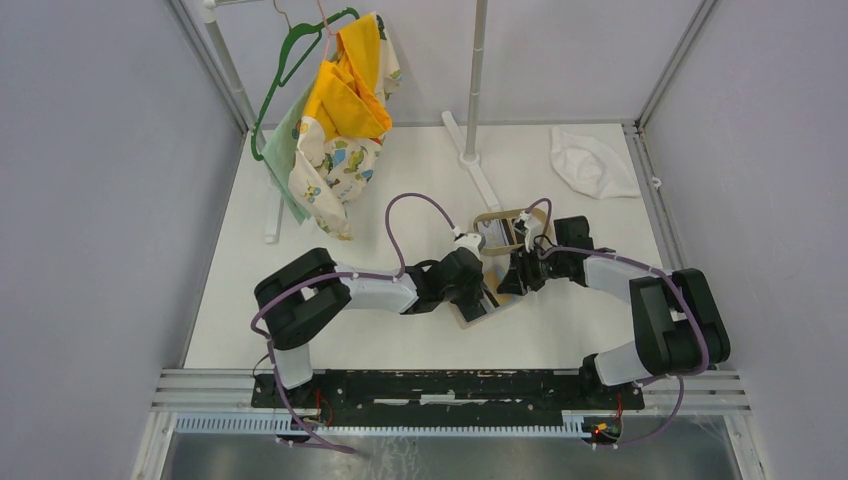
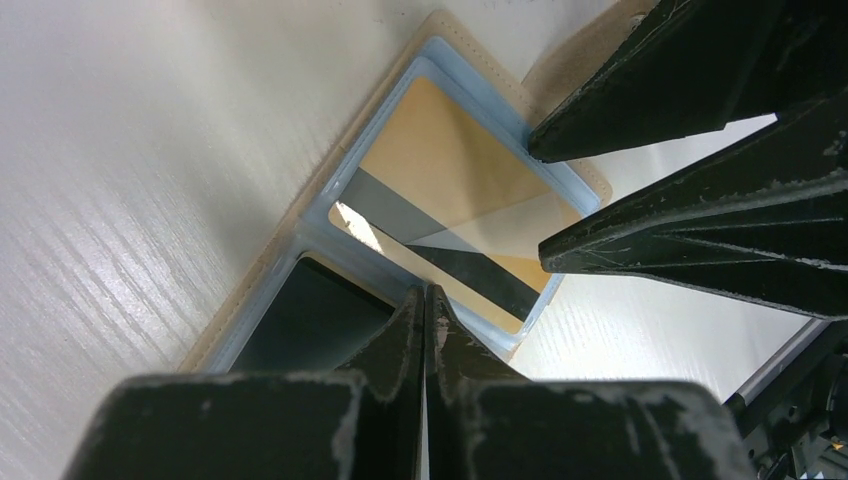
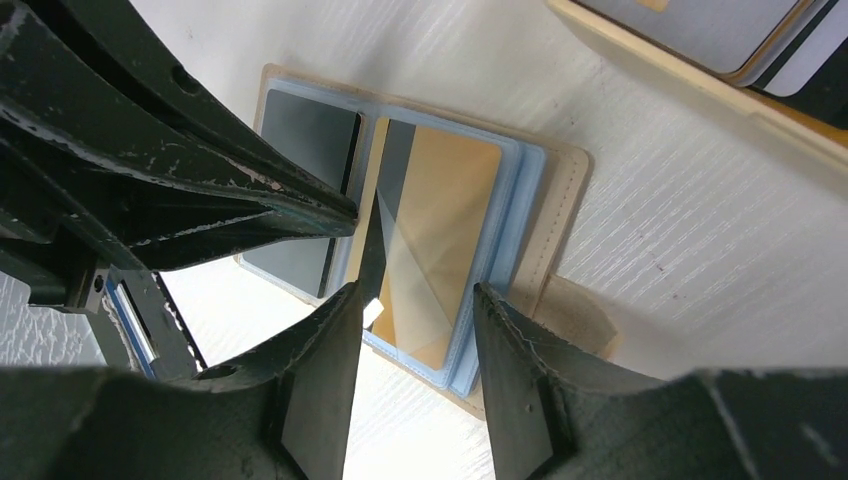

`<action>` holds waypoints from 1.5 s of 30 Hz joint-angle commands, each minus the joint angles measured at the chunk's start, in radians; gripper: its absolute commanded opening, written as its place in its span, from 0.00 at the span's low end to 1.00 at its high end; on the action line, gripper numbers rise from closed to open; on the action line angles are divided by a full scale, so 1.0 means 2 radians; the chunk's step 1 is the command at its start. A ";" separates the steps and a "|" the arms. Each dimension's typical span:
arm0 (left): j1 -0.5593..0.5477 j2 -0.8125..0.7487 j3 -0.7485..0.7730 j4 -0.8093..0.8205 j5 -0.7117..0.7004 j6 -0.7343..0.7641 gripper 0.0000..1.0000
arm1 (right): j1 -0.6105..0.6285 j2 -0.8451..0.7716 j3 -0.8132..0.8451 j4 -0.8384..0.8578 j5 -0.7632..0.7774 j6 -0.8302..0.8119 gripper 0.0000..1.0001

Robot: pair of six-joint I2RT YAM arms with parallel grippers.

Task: Put the credit cards into the card holder
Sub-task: Insert the credit card into the card holder.

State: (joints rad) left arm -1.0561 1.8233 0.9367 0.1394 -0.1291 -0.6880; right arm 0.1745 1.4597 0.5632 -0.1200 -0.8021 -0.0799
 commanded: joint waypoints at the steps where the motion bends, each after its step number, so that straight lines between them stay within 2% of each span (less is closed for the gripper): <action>1: 0.003 0.013 0.008 -0.006 -0.012 0.014 0.02 | -0.002 0.012 0.018 -0.005 0.021 -0.008 0.52; 16: 0.004 0.012 0.008 -0.003 -0.004 0.014 0.02 | -0.002 -0.003 0.003 0.047 -0.125 0.060 0.45; 33: 0.009 -0.029 -0.032 0.040 0.037 -0.004 0.02 | -0.001 0.007 -0.007 0.076 -0.170 0.092 0.43; 45: 0.022 -0.053 -0.067 0.079 0.079 -0.027 0.04 | 0.021 0.018 -0.004 0.064 -0.175 0.081 0.45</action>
State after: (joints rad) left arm -1.0187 1.7615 0.8154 0.2363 -0.0143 -0.7078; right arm 0.2001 1.4872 0.5491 -0.0067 -1.1210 0.1032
